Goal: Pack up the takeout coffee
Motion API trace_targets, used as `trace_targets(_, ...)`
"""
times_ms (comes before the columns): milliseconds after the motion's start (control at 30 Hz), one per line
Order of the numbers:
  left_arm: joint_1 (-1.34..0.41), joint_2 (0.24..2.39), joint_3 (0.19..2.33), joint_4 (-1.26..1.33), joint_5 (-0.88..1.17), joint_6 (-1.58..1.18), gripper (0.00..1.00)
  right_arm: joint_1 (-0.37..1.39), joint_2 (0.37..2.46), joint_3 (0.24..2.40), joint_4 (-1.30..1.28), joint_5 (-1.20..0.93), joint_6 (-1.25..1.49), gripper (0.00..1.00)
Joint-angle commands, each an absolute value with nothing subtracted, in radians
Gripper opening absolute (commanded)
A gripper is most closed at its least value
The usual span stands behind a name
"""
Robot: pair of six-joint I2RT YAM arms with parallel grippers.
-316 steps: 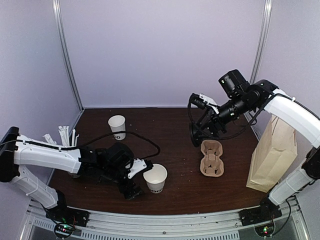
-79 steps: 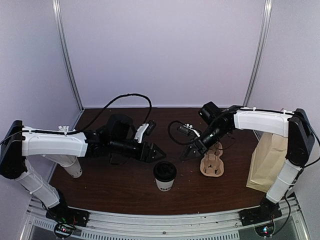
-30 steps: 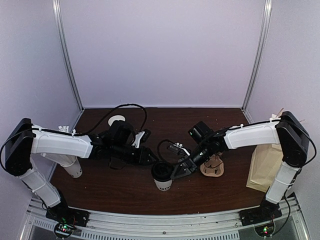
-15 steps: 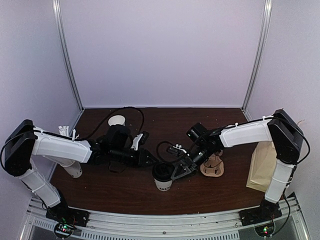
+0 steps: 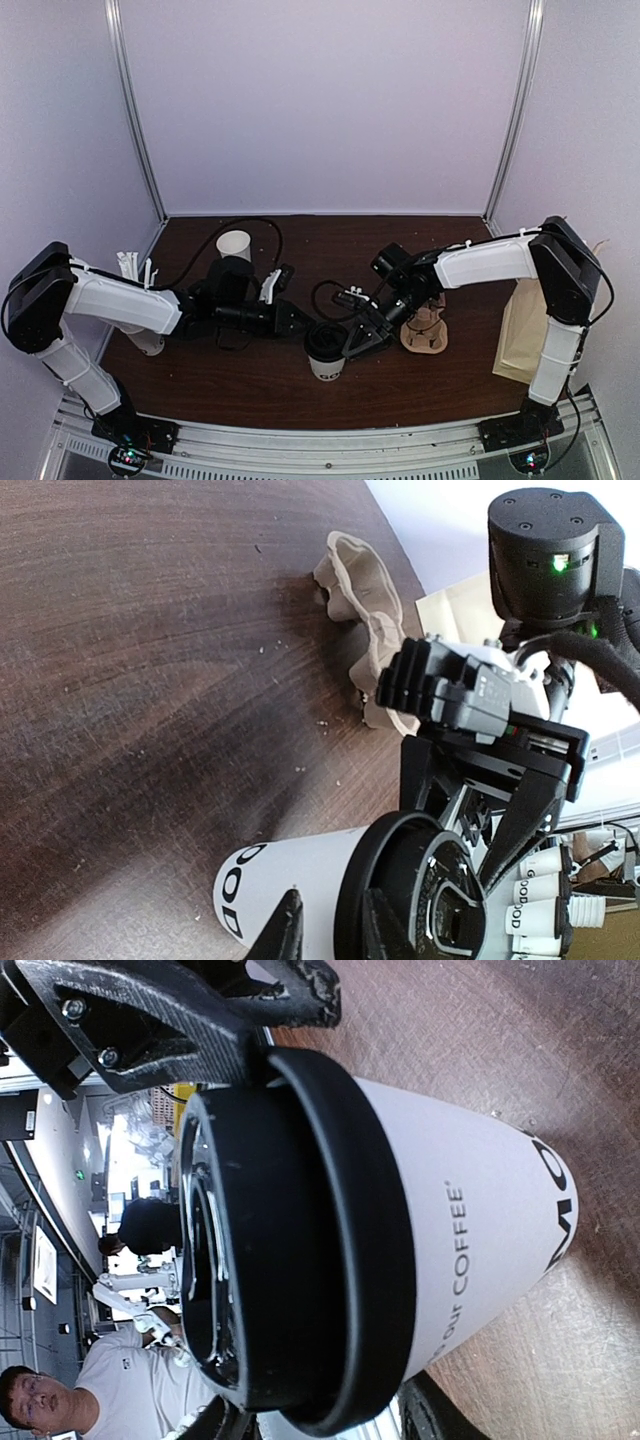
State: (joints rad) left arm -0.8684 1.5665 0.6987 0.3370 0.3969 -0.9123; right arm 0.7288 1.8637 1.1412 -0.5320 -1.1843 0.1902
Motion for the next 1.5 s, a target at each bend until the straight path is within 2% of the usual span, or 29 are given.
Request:
trace_targets(0,-0.864,1.619,0.717,0.045,0.305,-0.842,0.22,0.710,1.902,1.164,-0.586,-0.868,0.123,0.48)
trace_targets(333,-0.865,1.570,0.978,-0.062,0.297,-0.703,0.32,0.702,1.723,1.251,-0.722,-0.924,-0.055,0.65)
trace_targets(500,-0.865,1.532,1.015,-0.120,0.292,-0.672,0.37,0.702,1.640,1.221,-0.757,-0.868,-0.119,0.68)
trace_targets(700,-0.869,1.472,0.999,-0.172,0.323,-0.621,0.54,0.708,1.615,1.206,-0.770,-0.844,-0.166,0.66)
trace_targets(1000,-1.021,1.349,0.896,-0.189,0.215,-0.463,0.67,0.711,1.717,1.380,-0.855,-0.825,-0.229,0.64)
trace_targets(1333,-1.114,1.340,0.801,-0.134,0.076,-0.568,0.71,0.688,1.815,1.449,-0.805,-0.919,-0.233,0.65)
trace_targets(1467,-1.145,1.356,0.781,-0.112,0.071,-0.587,0.72,0.683,1.839,1.460,-0.799,-0.988,-0.257,0.69)
